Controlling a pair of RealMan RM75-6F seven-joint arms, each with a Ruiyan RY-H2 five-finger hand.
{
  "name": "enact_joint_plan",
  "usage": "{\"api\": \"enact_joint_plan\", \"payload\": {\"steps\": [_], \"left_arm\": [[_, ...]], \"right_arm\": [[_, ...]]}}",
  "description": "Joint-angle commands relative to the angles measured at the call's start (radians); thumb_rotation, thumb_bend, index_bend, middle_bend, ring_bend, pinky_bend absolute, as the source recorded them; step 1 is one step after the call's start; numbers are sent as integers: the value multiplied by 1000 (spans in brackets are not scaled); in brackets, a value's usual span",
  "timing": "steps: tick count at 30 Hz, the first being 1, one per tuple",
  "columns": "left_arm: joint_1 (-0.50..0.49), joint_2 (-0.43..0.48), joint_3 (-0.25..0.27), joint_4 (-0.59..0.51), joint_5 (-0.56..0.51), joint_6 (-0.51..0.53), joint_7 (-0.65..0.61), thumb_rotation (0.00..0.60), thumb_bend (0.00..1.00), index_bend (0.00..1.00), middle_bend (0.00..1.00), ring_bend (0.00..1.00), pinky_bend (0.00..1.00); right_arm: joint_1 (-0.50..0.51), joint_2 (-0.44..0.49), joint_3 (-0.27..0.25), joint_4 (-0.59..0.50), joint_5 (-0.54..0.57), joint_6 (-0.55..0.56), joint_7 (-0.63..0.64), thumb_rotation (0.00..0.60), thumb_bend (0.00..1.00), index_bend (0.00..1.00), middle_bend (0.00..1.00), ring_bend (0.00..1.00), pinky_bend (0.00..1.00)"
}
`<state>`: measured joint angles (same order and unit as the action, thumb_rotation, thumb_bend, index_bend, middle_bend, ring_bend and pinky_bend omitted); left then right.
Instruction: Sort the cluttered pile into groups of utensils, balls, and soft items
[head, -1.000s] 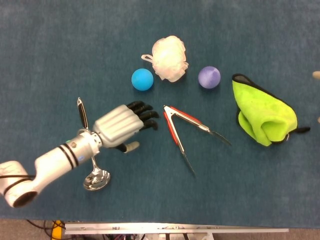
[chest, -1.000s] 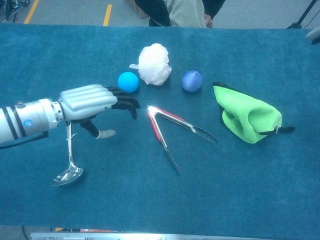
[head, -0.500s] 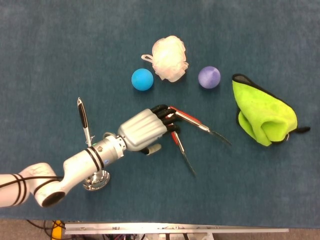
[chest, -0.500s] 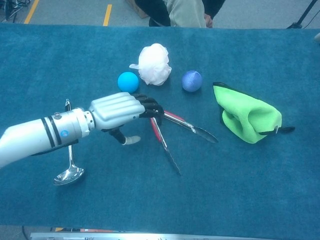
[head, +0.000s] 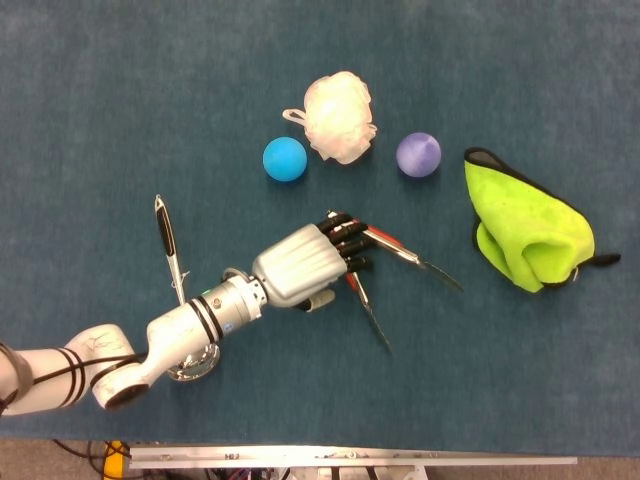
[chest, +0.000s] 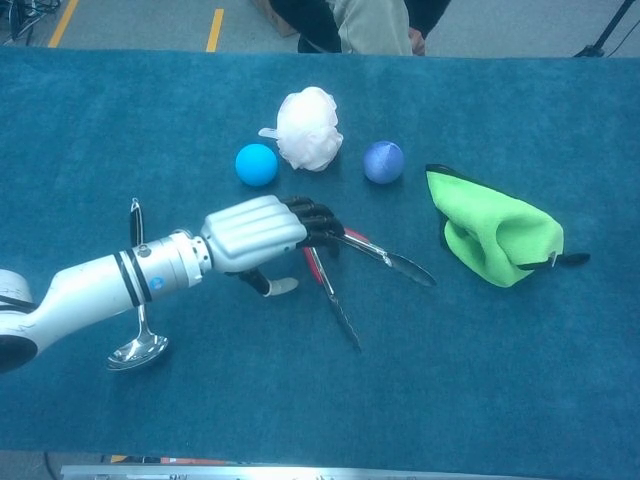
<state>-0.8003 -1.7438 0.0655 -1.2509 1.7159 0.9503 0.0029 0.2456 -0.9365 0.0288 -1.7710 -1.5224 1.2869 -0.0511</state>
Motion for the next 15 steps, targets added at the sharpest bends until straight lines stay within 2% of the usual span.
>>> {"api": "enact_joint_plan", "payload": {"steps": [1, 15], "left_arm": [[-6, -14, 9, 19, 13, 7, -10, 600, 347, 270, 149, 85, 114], [-22, -45, 40, 86, 32, 3, -27, 600, 348, 282, 150, 85, 114]], "right_arm": [[-1, 0, 0, 0, 1, 1, 0, 600, 12, 231, 305, 158, 322], [-12, 6, -2, 3, 6, 3, 11, 600, 12, 231, 305, 158, 322]]}}
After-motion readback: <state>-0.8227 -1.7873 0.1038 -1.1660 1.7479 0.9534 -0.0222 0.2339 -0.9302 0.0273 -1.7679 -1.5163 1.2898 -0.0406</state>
